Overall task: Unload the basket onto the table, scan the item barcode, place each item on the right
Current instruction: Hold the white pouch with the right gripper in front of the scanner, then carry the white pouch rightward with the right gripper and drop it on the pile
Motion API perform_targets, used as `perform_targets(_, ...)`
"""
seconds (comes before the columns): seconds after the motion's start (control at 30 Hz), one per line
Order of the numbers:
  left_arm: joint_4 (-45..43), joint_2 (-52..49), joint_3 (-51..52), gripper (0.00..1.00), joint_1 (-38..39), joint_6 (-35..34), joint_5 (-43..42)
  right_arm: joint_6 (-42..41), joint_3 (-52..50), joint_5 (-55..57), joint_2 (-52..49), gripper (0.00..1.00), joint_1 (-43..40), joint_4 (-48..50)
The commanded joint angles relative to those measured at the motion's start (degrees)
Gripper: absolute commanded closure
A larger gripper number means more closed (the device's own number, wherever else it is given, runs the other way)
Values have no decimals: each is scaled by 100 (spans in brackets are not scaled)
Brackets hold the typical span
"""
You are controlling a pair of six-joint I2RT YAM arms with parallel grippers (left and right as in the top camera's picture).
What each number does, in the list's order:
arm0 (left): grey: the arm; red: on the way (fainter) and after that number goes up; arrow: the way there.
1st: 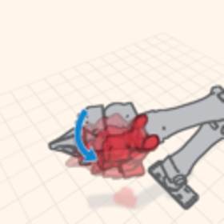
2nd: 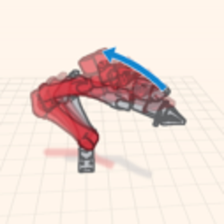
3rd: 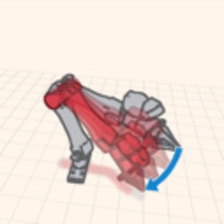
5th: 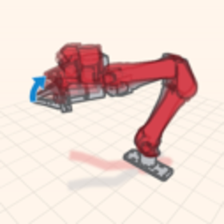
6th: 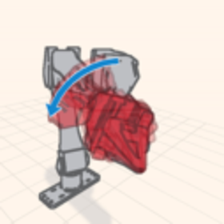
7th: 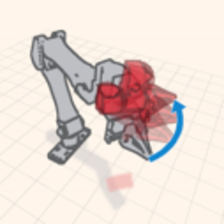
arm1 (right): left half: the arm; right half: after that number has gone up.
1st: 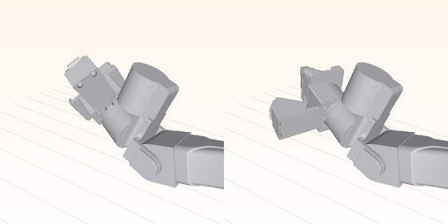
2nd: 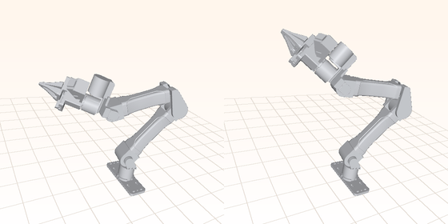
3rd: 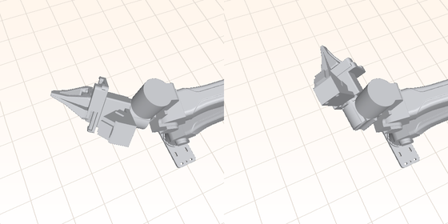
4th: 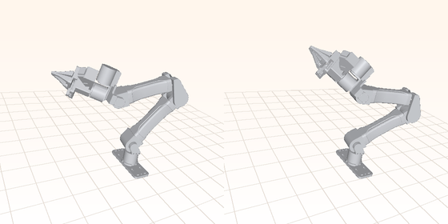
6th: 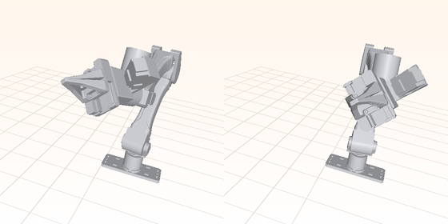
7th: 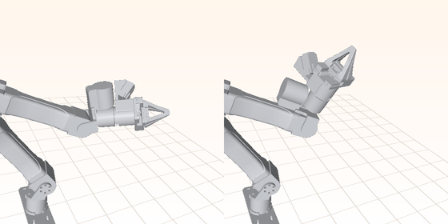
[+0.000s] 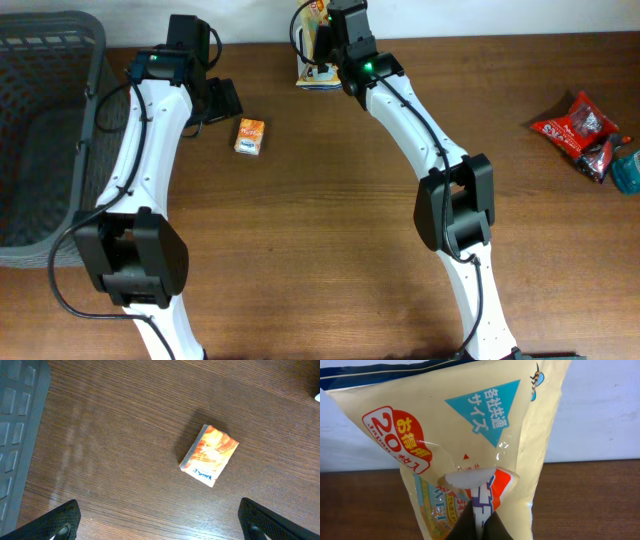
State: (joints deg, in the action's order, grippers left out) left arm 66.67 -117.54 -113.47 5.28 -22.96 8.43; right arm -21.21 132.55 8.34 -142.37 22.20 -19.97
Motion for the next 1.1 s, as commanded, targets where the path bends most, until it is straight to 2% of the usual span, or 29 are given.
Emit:
perform_targets(0.0, 7, 13, 9, 1, -9, 31, 42, -31, 170, 136, -212, 96, -11, -96)
perform_targets(0.4, 7, 13, 9, 1, -4, 31, 42, -219, 584, 127, 337, 96, -111, -164)
perform_targets(0.47, 7, 13, 9, 1, -11, 31, 42, -570, 540, -151, 236, 96, -79, -20)
perform_targets(0.53, 7, 13, 9, 1, -9, 31, 42, -498, 525, -474, 105, 96, -7, 125)
perform_targets(0.6, 7, 13, 9, 1, -9, 31, 42, -214, 525, -422, -79, 96, 24, 107)
perform_targets(0.77, 7, 13, 9, 1, -9, 31, 44, -214, 535, -212, -354, 96, -136, -264)
perform_targets(1.07, 7, 13, 9, 1, -9, 31, 42, -216, 542, -186, 1106, 96, -579, -802)
